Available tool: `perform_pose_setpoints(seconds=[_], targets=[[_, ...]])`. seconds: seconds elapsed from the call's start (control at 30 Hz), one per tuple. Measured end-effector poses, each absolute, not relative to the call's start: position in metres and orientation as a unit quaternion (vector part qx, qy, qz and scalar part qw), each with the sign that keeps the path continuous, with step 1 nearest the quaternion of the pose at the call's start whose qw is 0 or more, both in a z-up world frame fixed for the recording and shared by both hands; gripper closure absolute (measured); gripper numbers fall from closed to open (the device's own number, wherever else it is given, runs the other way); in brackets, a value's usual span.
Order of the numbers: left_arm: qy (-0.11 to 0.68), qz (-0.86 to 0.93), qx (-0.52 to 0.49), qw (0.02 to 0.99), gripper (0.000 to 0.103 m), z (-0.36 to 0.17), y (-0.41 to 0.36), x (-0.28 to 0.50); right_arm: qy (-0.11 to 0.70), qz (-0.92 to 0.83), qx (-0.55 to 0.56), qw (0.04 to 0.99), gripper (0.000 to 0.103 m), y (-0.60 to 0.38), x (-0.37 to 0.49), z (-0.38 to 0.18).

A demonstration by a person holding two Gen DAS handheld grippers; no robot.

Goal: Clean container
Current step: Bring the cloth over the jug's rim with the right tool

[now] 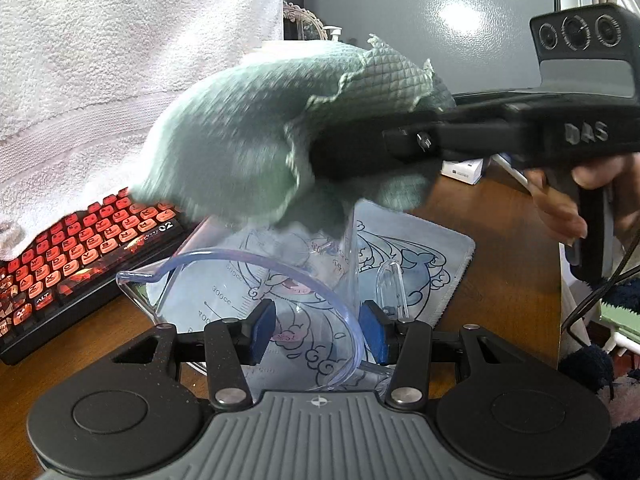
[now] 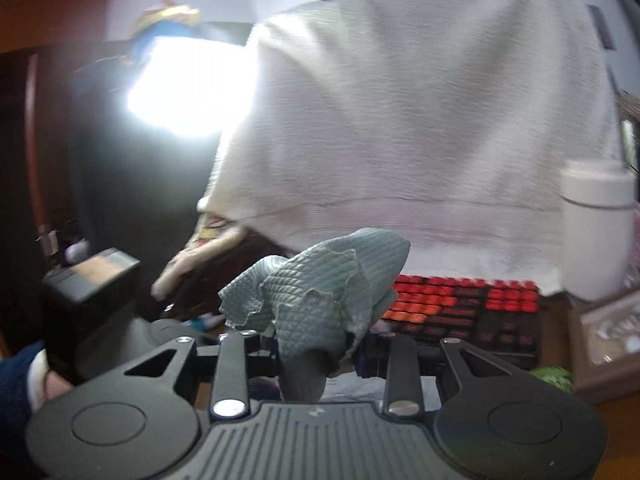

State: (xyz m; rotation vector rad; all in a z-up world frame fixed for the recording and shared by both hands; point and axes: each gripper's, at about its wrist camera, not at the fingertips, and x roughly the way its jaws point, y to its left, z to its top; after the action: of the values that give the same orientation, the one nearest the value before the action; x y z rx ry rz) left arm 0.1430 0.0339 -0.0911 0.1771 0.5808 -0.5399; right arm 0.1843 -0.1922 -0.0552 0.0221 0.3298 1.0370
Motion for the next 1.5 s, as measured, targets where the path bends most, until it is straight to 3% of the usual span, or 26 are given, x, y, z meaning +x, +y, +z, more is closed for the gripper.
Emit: perform_pose_setpoints(seconds=[0.13, 0.27, 0.43, 0.5, 0.53, 0.57, 0.6, 0.73, 1.13, 1.33, 1.5], targets=[[0.282, -0.262, 0.086, 0.919, 0.056, -0.091, 0.035, 0.142, 0.151, 0.498, -0.035, 0.853, 0.055, -0.178, 0.176, -0.052], [0.283, -0.263, 0.086, 0.919, 0.056, -0.091, 0.035, 0.142, 0.129, 0.481, -0.048, 0.866, 0.030, -0.176, 0.171, -0.052], [0.283, -0.262, 0.086, 0.919, 0.056, -0.091, 0.034, 0.141, 0.104, 0.467, -0.048, 0.877, 0.025, -0.177, 0.170, -0.050], [0.283, -0.262, 0.086, 0.919, 0.056, -0.090, 0.033, 0.140, 0.101, 0.462, -0.056, 0.879, 0.026, -0.175, 0.170, -0.052], [0.283, -0.262, 0.086, 0.919, 0.056, -0.090, 0.032, 0.139, 0.105, 0.464, -0.060, 0.878, 0.038, -0.173, 0.170, -0.053], [0.283, -0.262, 0.086, 0.919, 0.056, -0.090, 0.032, 0.139, 0.108, 0.465, -0.064, 0.876, 0.059, -0.172, 0.170, -0.054], [0.283, -0.263, 0.085, 0.919, 0.056, -0.090, 0.032, 0.138, 0.112, 0.465, -0.070, 0.876, 0.067, -0.170, 0.170, -0.056], [0.283, -0.262, 0.086, 0.919, 0.056, -0.088, 0.034, 0.137, 0.116, 0.456, -0.083, 0.878, 0.082, -0.169, 0.171, -0.054], [0.283, -0.262, 0.085, 0.919, 0.056, -0.087, 0.037, 0.134, 0.123, 0.430, -0.089, 0.890, 0.084, -0.148, 0.187, -0.042], [0.283, -0.262, 0.085, 0.919, 0.056, -0.086, 0.036, 0.132, 0.173, 0.478, -0.055, 0.859, 0.085, -0.129, 0.211, -0.031], [0.283, -0.262, 0.085, 0.919, 0.056, -0.085, 0.035, 0.129, 0.200, 0.494, -0.061, 0.844, 0.072, -0.121, 0.222, -0.030]])
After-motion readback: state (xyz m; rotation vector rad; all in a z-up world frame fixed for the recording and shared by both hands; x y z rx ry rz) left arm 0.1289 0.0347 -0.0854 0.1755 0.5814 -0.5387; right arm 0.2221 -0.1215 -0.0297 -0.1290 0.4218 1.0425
